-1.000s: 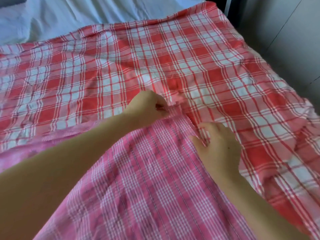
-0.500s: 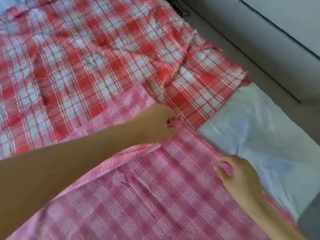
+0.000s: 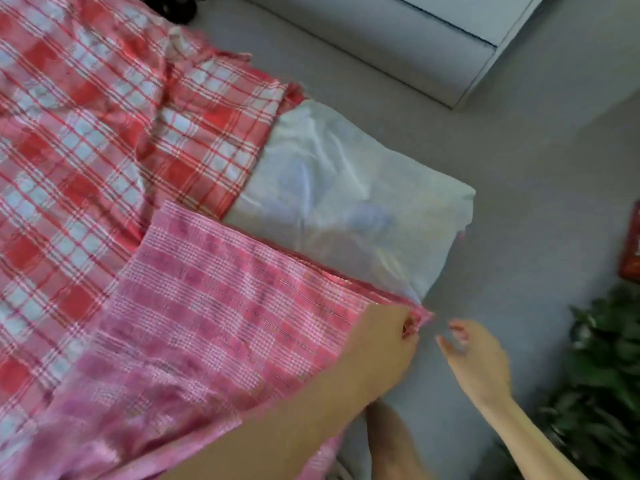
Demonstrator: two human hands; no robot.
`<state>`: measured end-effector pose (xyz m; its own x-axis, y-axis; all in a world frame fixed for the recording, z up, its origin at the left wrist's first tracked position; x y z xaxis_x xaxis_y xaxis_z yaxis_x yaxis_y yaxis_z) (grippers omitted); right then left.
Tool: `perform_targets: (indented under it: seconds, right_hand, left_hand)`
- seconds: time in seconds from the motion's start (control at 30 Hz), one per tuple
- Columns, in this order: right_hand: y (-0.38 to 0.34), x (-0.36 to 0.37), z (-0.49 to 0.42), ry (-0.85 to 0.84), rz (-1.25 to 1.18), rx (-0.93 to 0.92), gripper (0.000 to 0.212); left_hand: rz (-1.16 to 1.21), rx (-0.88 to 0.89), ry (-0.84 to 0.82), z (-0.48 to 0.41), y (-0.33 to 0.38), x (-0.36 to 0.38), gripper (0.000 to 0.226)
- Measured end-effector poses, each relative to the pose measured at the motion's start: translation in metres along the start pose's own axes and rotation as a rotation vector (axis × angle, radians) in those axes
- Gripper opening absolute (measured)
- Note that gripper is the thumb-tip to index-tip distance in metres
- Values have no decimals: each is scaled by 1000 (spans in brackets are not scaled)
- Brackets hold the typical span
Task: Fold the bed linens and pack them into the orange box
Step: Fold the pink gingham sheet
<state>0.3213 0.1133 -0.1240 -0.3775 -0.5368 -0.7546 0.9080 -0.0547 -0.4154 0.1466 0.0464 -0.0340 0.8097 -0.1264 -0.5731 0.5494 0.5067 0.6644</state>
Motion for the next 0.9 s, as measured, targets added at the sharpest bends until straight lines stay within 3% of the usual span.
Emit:
perform_targets:
  seconds: [0.13,0.23,0.4,0.5,0.6,0.67,0.77,0.9]
  right_hand:
    - [24,23,-28,-148,-236,54,48]
    - [22,43,-51,-270,-340,60,59]
    - [30,74,-81,-493,-121,-11,25]
    - [48,68,-79,-482,-152,49,19]
    - [53,40,-56,-425,-203,34,37]
    - [51,18,-32,-321,-315,50,34]
    - [33,-11,13,-169,-495,90,24]
    - [-26,-23,80,-186,-601,2,20]
  left_hand:
    - [-30,-150,12,-11,-18,37,40]
    - [56,-228,50,-15,-34,51,35]
    - [122,-222,22,-14,-38,66,25]
    - [106,-168,45,-7,-36,63,19]
    - [112,-137,80,3,-33,54,13]
    - [92,-114,83,13,-28,47,16]
    - [71,-99,76,35,-21,39,24]
    - [86,-141,97,75,-14,26,24]
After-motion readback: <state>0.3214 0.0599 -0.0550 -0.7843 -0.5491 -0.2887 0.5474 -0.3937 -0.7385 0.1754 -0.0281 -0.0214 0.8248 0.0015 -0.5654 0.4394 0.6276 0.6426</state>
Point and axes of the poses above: each hand's wrist, its own z-axis away from the middle knuckle, its own x-axis out of the palm, y = z × x, the point moved 5 cm from there along -z, towards the middle knuckle, and after that the axes turned 7 degrees about -z, right-handed, at the moved point
